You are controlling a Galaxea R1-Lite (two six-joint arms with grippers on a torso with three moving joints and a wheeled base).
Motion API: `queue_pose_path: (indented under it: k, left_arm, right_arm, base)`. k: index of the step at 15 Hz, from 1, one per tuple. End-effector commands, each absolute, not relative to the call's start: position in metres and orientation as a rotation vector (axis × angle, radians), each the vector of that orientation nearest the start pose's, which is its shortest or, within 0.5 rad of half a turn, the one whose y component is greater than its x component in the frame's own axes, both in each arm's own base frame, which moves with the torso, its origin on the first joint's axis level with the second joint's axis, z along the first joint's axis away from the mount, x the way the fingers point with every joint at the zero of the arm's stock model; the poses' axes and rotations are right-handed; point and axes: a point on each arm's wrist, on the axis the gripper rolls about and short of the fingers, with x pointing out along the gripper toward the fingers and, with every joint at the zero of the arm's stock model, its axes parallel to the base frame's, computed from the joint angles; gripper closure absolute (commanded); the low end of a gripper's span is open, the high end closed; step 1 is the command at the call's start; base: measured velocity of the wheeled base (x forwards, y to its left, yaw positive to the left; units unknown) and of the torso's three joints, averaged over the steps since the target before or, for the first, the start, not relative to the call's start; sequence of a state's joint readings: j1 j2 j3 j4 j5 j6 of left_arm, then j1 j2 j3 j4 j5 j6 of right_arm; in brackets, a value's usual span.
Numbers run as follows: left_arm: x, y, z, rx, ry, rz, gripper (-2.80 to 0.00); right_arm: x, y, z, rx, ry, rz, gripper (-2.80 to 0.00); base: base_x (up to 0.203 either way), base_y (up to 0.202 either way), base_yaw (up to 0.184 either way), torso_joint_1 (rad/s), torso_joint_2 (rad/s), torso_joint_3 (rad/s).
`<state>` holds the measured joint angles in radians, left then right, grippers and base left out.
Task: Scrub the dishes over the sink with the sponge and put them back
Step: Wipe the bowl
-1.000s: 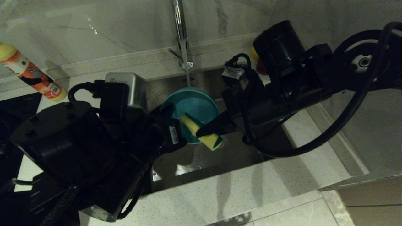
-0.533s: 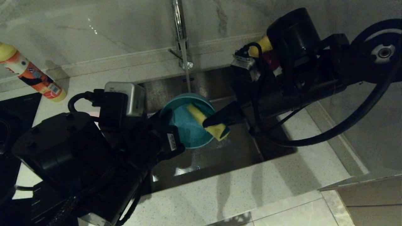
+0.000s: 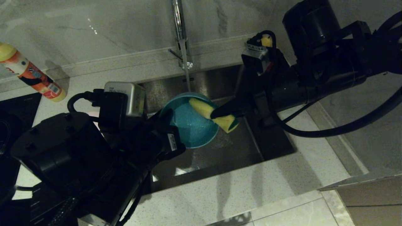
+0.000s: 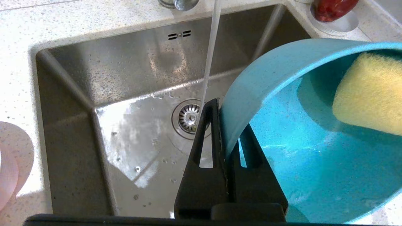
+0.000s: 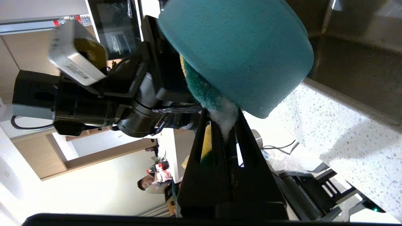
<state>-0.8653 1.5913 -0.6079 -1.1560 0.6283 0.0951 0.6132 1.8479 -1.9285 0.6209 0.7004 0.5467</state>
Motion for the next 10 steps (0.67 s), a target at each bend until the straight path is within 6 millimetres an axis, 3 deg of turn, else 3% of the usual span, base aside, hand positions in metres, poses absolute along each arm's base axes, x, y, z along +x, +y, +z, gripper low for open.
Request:
queue_pose_path:
  k: [1,10]
  left_arm:
    - [0.179,-0.191,0.210,-0.016,-0.131,-0.231,0.00]
    - [0.179,-0.191,0.215,-0.031,-0.147,-0.224,0.00]
  right_arm:
    - [0.263,0.204,0.330,0.479,0.904,1.099,0.00]
    - [0.263,0.232,0.313,0.451,0.963,1.146,0.00]
  base:
    - [0.000,0.000,0.000,0.000,0.00,0.000]
    - [0.000,0.000,0.000,0.000,0.00,0.000]
